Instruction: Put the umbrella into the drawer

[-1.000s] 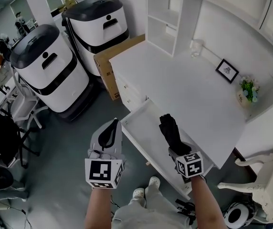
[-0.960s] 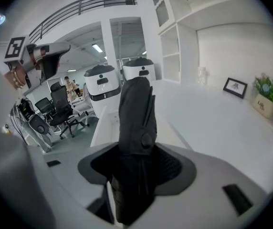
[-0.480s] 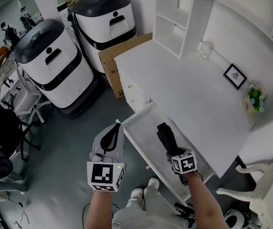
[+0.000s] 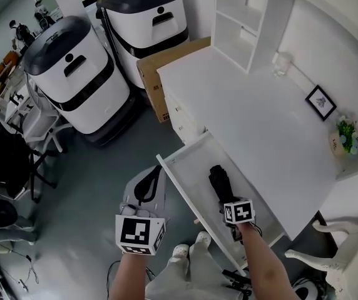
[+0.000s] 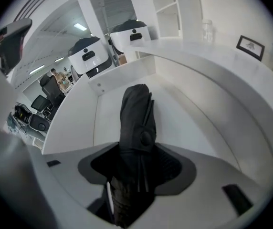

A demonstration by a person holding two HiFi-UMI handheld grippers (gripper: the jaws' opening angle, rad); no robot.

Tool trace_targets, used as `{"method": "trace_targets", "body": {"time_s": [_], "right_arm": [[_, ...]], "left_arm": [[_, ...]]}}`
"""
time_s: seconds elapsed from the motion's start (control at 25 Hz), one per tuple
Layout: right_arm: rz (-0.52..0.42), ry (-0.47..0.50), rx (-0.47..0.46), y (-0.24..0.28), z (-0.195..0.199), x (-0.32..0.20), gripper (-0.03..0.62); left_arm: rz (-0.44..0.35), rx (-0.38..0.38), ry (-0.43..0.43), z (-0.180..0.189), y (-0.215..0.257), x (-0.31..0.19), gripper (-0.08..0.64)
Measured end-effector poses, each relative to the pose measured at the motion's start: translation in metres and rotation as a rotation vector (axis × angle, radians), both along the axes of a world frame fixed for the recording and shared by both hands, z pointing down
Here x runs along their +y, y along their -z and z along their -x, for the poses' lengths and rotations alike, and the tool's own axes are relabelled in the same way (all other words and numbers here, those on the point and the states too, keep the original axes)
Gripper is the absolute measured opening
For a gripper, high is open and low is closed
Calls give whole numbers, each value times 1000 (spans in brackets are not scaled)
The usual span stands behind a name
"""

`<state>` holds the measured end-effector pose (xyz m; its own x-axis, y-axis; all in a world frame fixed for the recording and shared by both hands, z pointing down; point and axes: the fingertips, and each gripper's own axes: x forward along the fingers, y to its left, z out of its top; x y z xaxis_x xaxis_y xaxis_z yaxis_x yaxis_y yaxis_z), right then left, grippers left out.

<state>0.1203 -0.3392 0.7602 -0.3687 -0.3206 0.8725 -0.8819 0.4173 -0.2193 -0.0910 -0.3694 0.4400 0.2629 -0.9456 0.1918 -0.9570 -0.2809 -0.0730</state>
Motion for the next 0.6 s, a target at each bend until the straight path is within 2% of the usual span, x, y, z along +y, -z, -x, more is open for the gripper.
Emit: {"method": "trace_targets", "body": {"time_s": [0.32,0.56,0.6], "right_arm": [[-3,-44,-5,-10,9,-15,235],[3,-59,30,-7,13,-19,239],[-5,-60,27,-5,14,-20,259]], "left_arm": [[24,20,11,9,-9,-2,9],[30,17,5,14,-6,-2,9],[29,18,5,14,-6,-2,9]]}}
